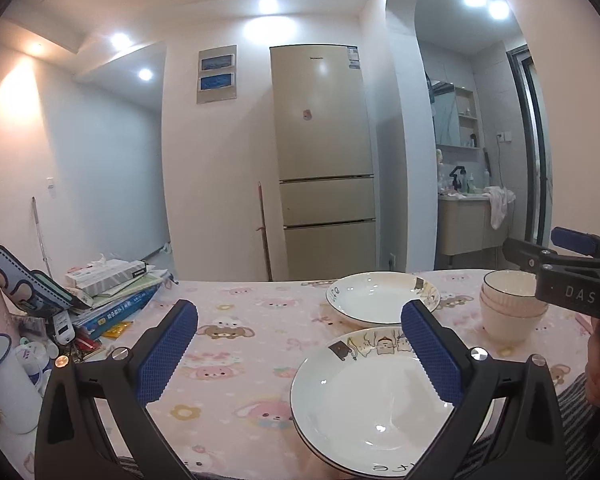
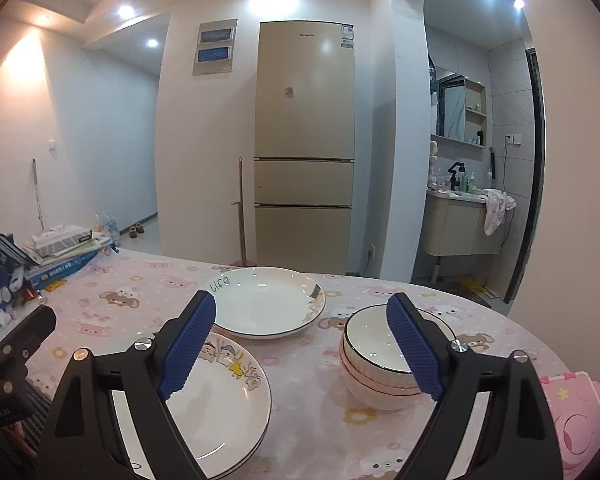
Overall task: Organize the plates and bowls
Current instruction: 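Move both tools to the white plate printed 'life'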
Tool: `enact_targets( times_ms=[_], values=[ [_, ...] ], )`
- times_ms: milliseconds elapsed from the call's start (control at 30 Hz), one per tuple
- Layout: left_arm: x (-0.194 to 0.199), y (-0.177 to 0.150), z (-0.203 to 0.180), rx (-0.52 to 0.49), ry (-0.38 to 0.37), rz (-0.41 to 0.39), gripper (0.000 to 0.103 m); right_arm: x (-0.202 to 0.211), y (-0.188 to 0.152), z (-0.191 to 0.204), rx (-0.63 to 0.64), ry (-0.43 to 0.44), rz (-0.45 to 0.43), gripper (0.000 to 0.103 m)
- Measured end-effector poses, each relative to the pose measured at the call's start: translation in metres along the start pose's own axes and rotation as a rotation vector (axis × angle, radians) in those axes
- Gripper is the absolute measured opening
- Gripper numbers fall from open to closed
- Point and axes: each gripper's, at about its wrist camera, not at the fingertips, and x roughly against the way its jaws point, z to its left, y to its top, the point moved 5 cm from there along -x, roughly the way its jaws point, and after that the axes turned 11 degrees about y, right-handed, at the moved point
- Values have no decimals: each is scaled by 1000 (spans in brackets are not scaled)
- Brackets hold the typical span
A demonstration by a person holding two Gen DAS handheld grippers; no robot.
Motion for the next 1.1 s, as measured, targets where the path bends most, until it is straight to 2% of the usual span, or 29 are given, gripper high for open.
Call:
enact_targets(
  times_ms=[133,233,333,433,500,600,700,733,833,900,1000,1100],
  values=[
    [-1,0,-6,8,-118,23,103,3,2,1,32,-31,-34,101],
    [7,6,-5,-5,-72,-22,103,4,4,1,40,-40,-58,102],
    [17,15,-11,-49,-74,-68,103,5,8,0,34,-35,-55,102],
    [29,26,-18,-96,-67,-109,103,6,16,-4,10,13,-32,102],
    [34,34,-17,-101,-83,-114,103,10,20,-4,2,60,-36,102],
    [39,51,-16,-76,-91,-101,103,15,32,-5,-12,56,-24,102],
    [39,74,-9,-14,-121,-78,103,24,55,-4,-40,110,-27,102],
    [39,85,-6,4,-124,-88,103,28,63,-4,-52,122,-36,98],
    [36,120,-5,-18,-76,-126,103,39,99,-1,-71,159,-80,93],
    [34,144,-8,-35,-85,-149,103,43,121,3,-65,169,-114,93],
    [29,177,-10,-31,-61,-195,103,49,154,6,-63,146,-183,93],
    [15,201,-9,25,-82,-203,103,50,178,4,-91,92,-242,93]
  ],
)
